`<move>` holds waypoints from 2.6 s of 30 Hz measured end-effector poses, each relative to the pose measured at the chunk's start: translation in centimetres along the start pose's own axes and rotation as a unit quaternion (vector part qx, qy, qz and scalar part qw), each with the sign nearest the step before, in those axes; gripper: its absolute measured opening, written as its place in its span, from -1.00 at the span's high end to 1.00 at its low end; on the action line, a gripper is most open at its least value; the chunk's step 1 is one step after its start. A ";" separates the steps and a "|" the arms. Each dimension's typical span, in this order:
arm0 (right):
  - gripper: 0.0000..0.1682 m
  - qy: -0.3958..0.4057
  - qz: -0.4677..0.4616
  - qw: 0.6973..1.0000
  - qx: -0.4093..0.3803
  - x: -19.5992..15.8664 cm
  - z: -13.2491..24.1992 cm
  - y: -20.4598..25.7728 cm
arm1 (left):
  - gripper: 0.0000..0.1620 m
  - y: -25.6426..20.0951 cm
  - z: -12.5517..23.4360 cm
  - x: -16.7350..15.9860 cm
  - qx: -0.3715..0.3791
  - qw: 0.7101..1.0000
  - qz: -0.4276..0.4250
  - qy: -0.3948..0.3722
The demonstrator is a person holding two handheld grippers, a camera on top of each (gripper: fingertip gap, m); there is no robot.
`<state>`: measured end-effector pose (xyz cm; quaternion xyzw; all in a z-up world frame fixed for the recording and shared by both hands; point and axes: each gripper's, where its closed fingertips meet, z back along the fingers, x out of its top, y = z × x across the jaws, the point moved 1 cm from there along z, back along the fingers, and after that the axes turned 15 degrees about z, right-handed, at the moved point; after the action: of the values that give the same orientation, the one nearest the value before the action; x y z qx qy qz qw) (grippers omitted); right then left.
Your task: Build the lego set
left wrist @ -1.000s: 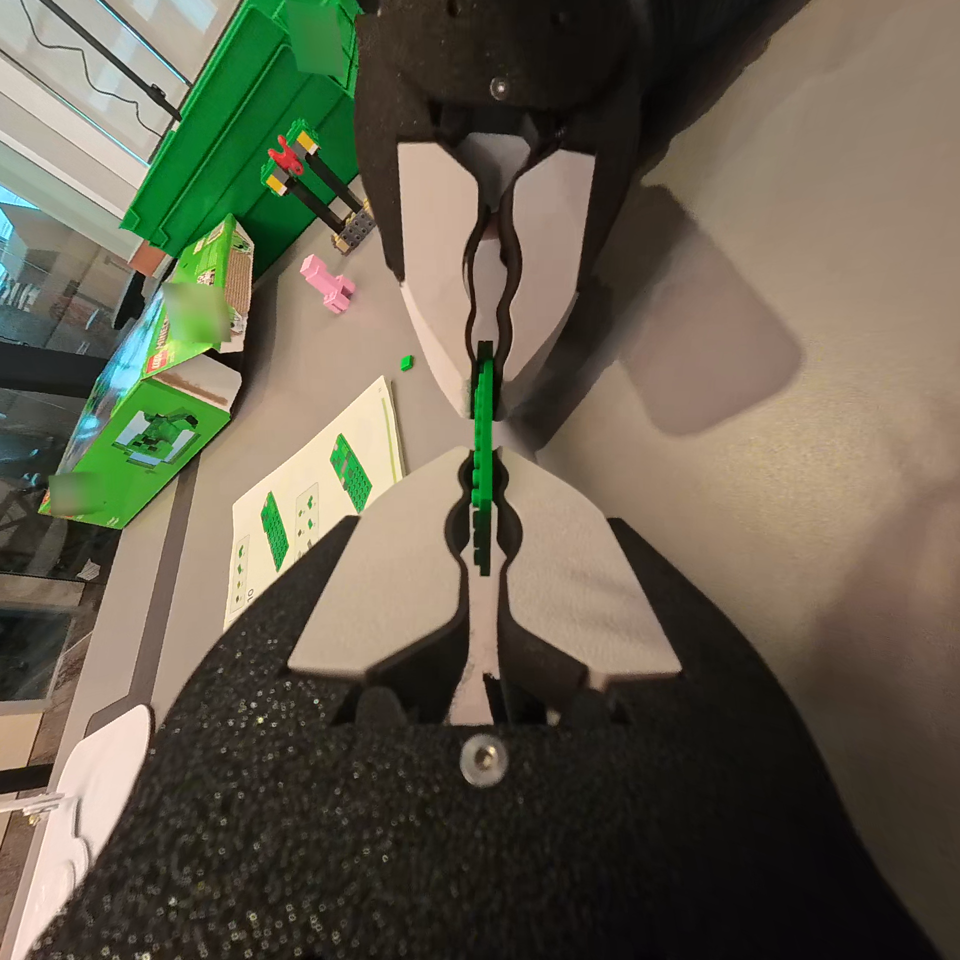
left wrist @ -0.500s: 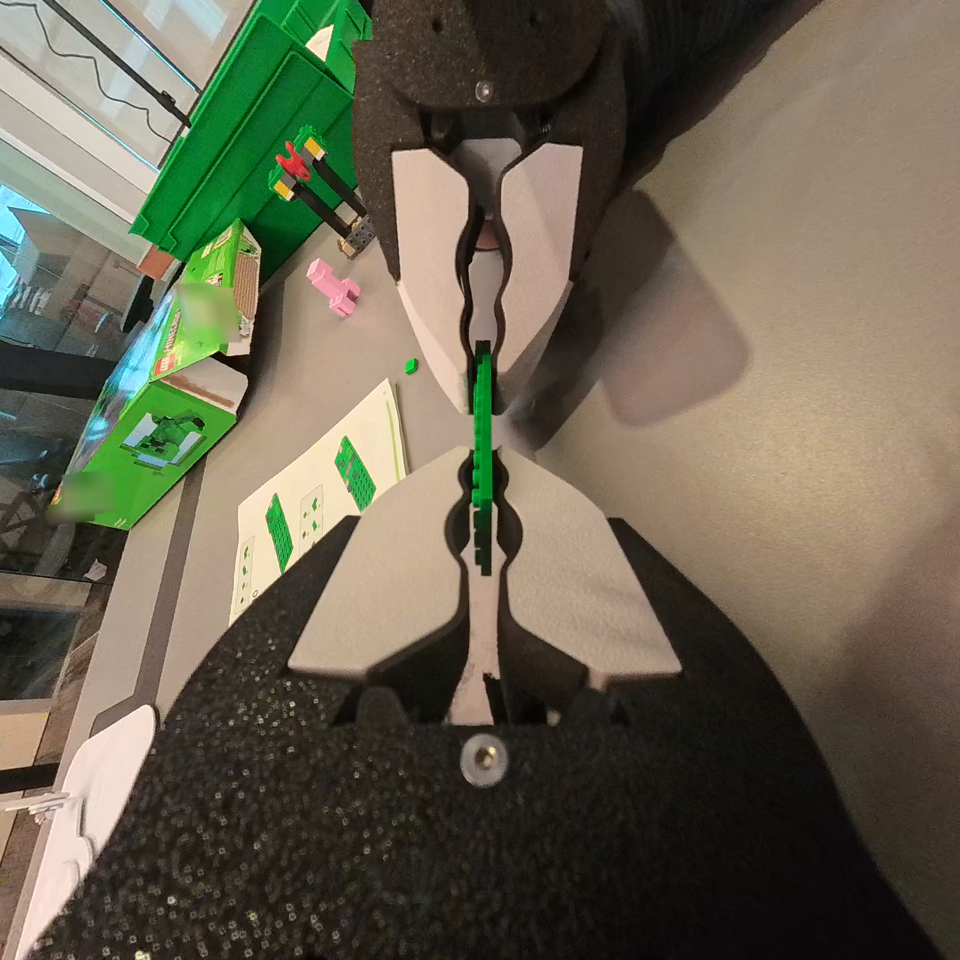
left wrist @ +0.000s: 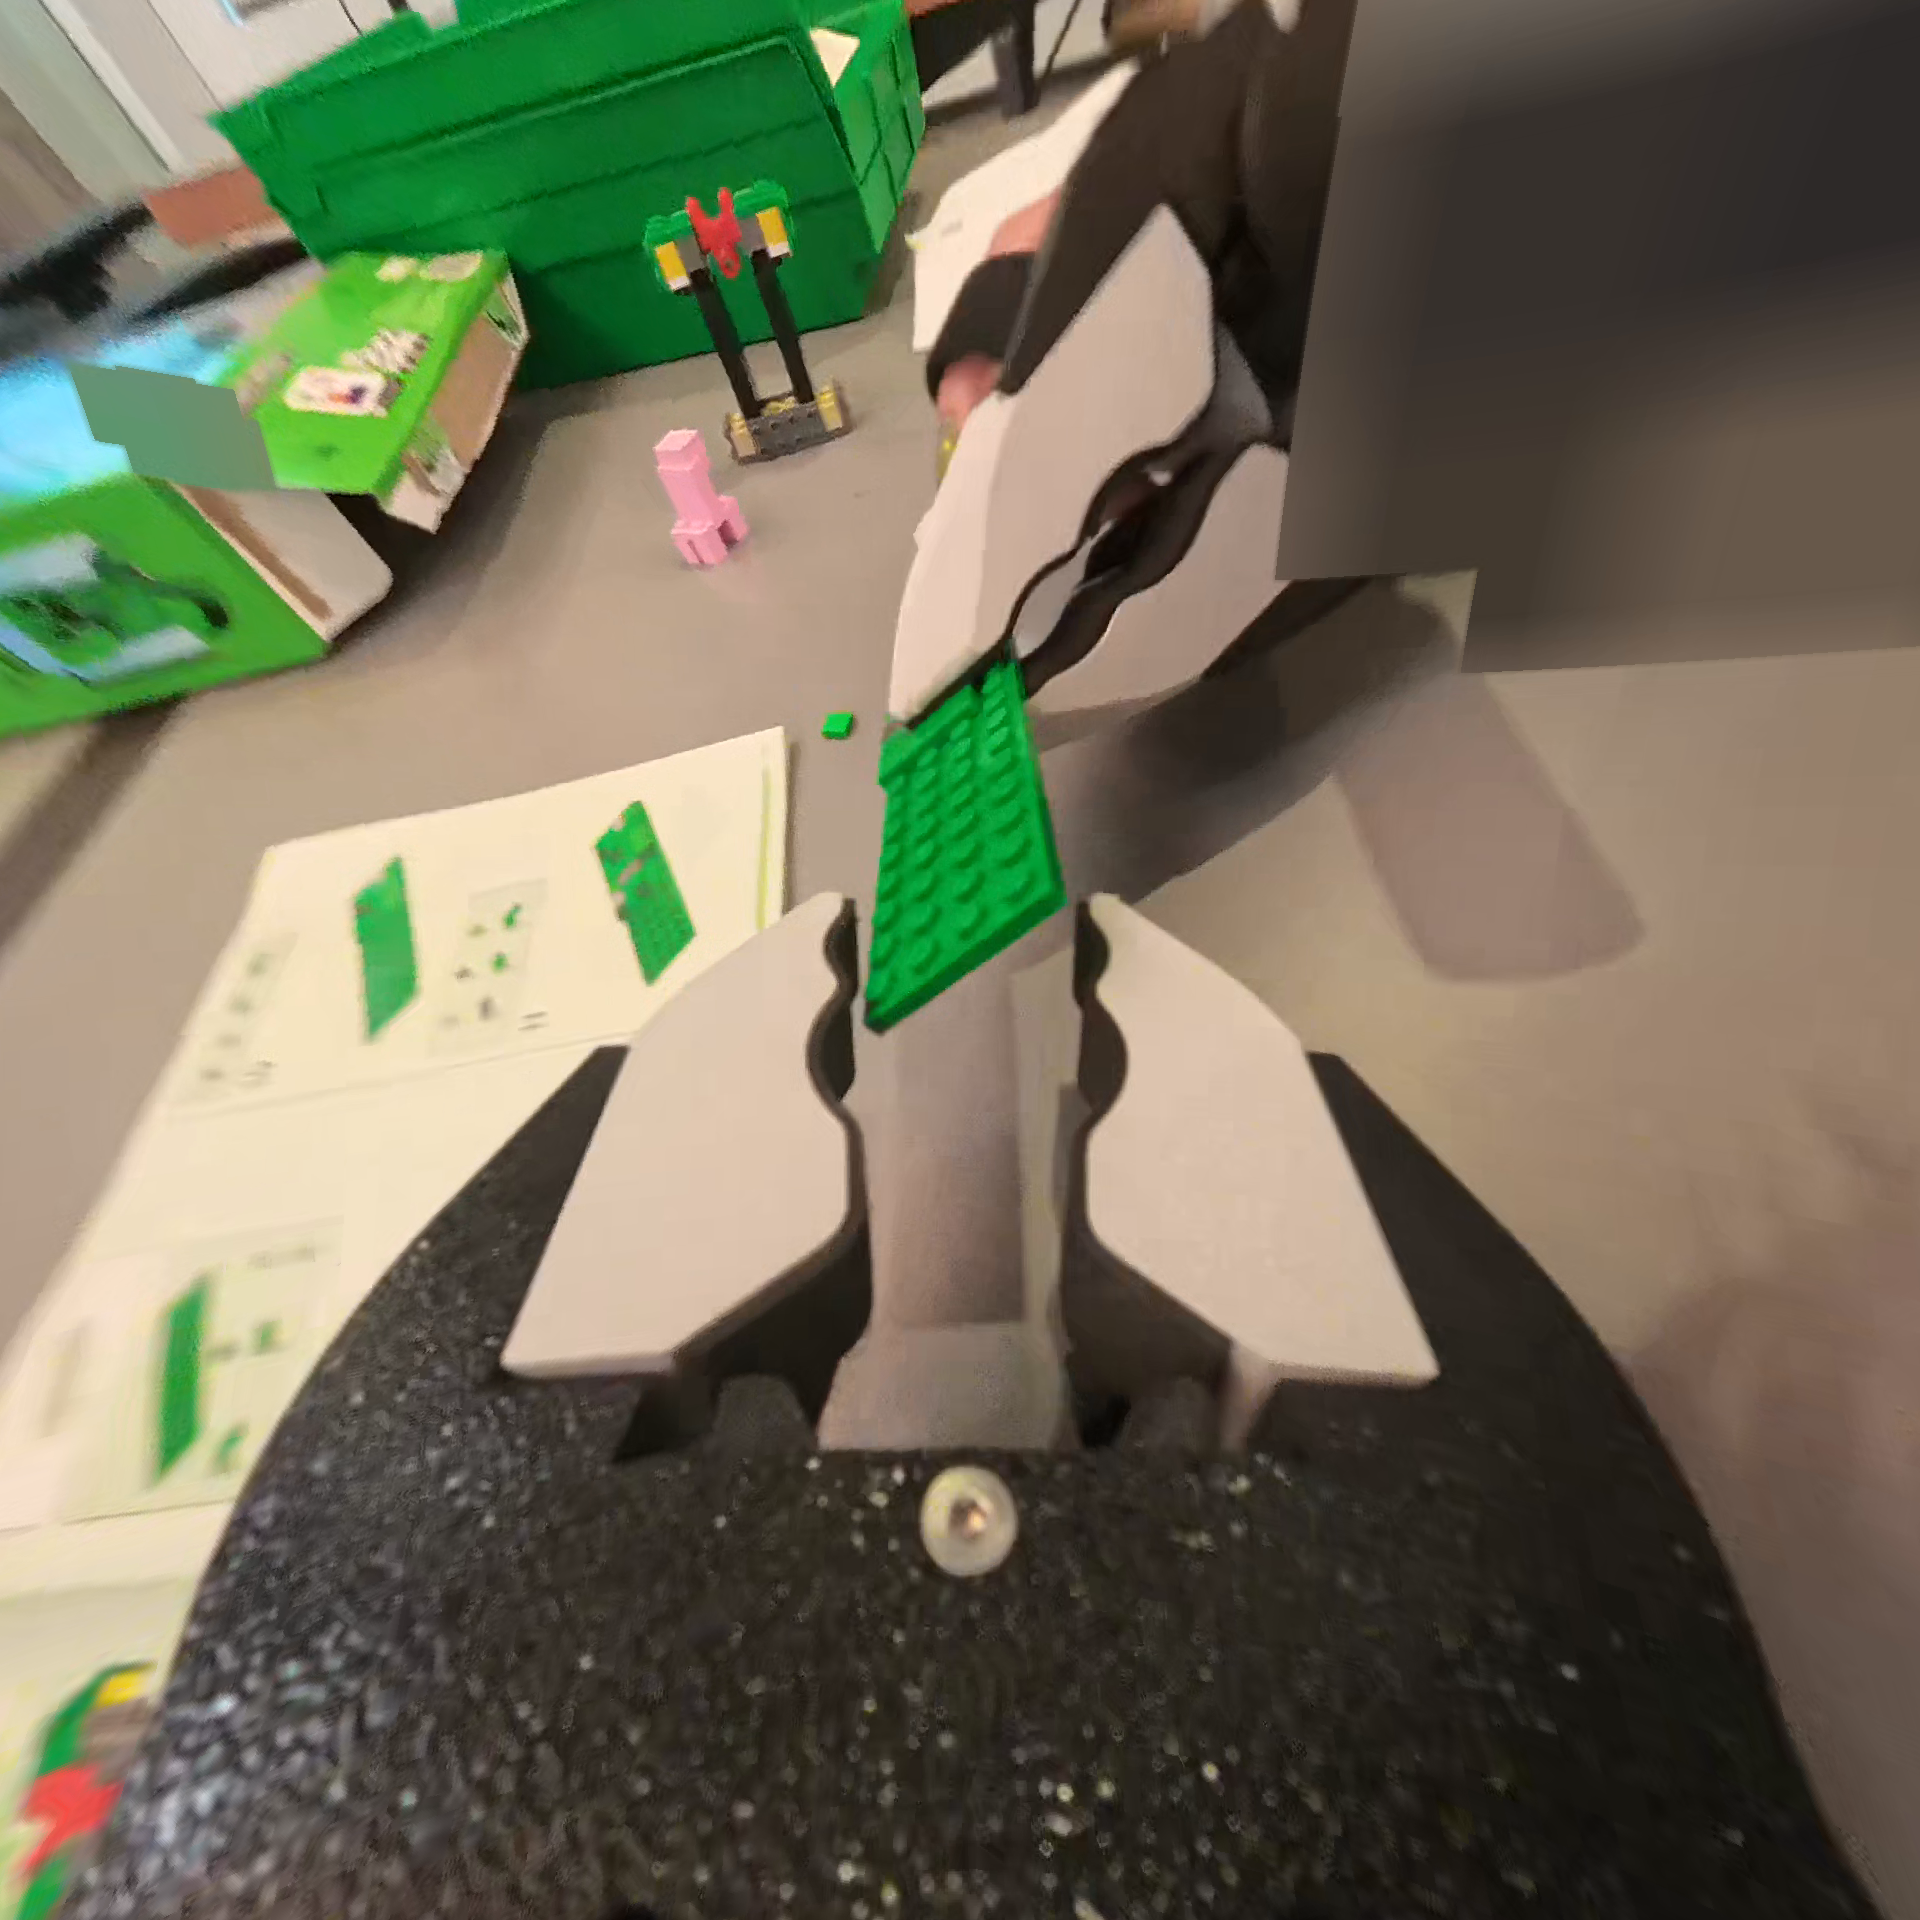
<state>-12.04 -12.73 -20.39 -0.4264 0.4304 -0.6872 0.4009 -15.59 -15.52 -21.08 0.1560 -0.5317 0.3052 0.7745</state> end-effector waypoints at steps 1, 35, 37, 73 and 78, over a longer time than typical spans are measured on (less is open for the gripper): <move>0.92 0.007 0.017 1.000 -0.013 -0.1 0.1 -0.2 | 0.45 0.1 0.1 0.2 -0.013 0.999 0.033 -0.006; 0.66 0.045 -0.063 0.994 -0.073 -3.8 1.4 -2.2 | 0.50 -0.5 2.6 -0.4 0.003 0.992 0.120 -0.033; 0.69 0.041 -0.167 0.984 -0.046 -5.5 1.7 -2.2 | 0.50 -1.2 2.9 -0.8 0.006 0.995 0.094 -0.026; 0.83 0.049 -0.295 0.900 0.318 -9.3 0.0 3.0 | 0.50 -2.8 2.4 -1.9 -0.020 0.998 0.048 0.019; 0.91 0.052 -0.289 0.887 0.356 -9.1 -0.1 3.1 | 0.50 -2.5 2.4 -2.0 -0.016 0.998 0.048 0.021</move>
<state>-8.71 -5.33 -25.48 -0.3246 0.0345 -0.9008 0.2863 -16.22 -19.44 -21.73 0.1112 -0.5270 0.3370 0.7723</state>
